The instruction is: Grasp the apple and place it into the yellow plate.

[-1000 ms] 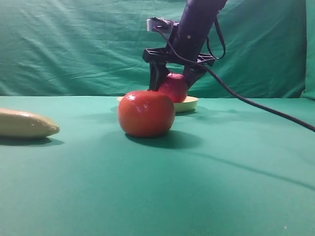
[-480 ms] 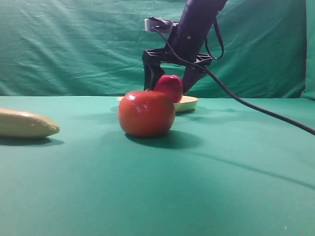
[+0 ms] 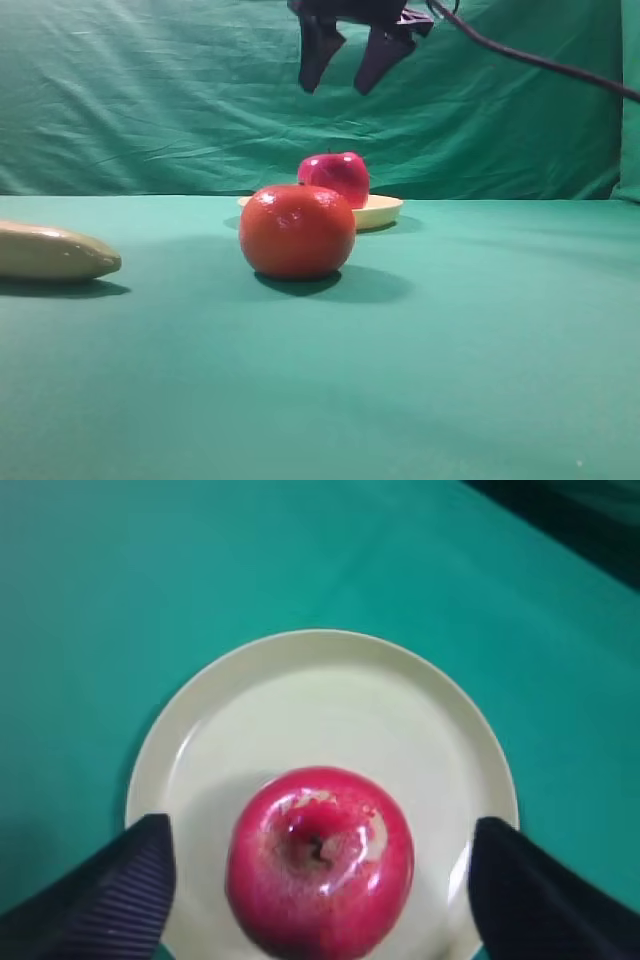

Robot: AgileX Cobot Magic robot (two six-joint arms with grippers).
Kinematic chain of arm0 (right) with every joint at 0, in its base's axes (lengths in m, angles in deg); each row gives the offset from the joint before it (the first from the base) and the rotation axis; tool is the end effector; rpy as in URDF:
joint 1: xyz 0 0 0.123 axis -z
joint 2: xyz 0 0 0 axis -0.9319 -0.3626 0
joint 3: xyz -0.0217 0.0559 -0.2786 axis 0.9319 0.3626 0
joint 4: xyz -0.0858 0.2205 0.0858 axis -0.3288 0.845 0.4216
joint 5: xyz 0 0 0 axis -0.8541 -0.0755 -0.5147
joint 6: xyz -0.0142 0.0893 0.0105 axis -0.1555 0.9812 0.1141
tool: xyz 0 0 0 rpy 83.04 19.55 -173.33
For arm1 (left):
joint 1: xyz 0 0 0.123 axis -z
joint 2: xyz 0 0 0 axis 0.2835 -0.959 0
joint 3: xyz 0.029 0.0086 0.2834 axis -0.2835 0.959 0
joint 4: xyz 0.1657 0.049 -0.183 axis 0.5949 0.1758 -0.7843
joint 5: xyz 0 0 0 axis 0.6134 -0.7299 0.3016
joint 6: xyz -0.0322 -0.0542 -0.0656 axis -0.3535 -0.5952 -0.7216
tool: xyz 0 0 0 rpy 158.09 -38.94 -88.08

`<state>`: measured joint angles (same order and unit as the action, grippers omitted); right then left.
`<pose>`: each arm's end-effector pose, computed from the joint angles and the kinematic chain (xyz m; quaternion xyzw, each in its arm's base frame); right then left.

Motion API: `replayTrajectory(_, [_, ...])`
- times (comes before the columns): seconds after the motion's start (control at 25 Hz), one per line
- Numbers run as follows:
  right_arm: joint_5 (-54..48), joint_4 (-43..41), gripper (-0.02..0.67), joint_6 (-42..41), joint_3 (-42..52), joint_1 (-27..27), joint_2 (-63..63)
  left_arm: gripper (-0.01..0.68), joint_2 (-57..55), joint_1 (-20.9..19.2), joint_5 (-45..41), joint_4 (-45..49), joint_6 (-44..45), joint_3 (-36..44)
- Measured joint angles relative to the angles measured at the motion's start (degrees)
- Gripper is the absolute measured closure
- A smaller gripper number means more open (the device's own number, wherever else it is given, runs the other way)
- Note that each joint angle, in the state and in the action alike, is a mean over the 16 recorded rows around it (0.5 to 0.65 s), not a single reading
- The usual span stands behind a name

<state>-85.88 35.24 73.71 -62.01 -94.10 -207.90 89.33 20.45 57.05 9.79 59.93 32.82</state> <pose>0.4330 0.2063 0.3283 -0.2471 0.9209 0.0595 0.2957 0.0524 -0.0132 0.1799 -0.0019 0.7800 -0.1115 0.6158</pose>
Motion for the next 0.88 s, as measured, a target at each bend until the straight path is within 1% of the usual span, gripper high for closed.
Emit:
replayTrajectory(0.08, [-2.1, -1.1, 0.598, 1.7, 0.0, 0.0, 1.7, 0.516, 0.0, 0.0, 0.0, 0.0, 0.0, 0.0])
replayTrajectory(0.16, [-3.9, -2.1, 0.63, 3.4, 0.1, 0.0, 3.5, 0.516, 0.0, 0.0, 0.0, 0.0, 0.0, 0.0])
replayTrajectory(0.28, [-5.8, -3.4, 0.649, 5.6, 1.0, 0.0, 6.6, 0.516, 0.0, 0.0, 0.0, 0.0, 0.0, 0.0])
replayTrajectory(0.48, [-6.5, -4.3, 0.649, 7.4, 5.0, 0.0, 12.8, 0.516, 0.0, 0.0, 0.0, 0.0, 0.0, 0.0])
replayTrajectory(0.68, [-2.6, -4.4, 0.649, 7.8, 14.3, 0.0, 21.9, 0.516, 0.0, 0.0, 0.0, 0.0, 0.0, 0.0])
replayTrajectory(0.88, [3.6, -4.4, 0.649, 7.8, 27.8, 0.0, 32.9, 0.516, 0.0, 0.0, 0.0, 0.0, 0.0, 0.0])
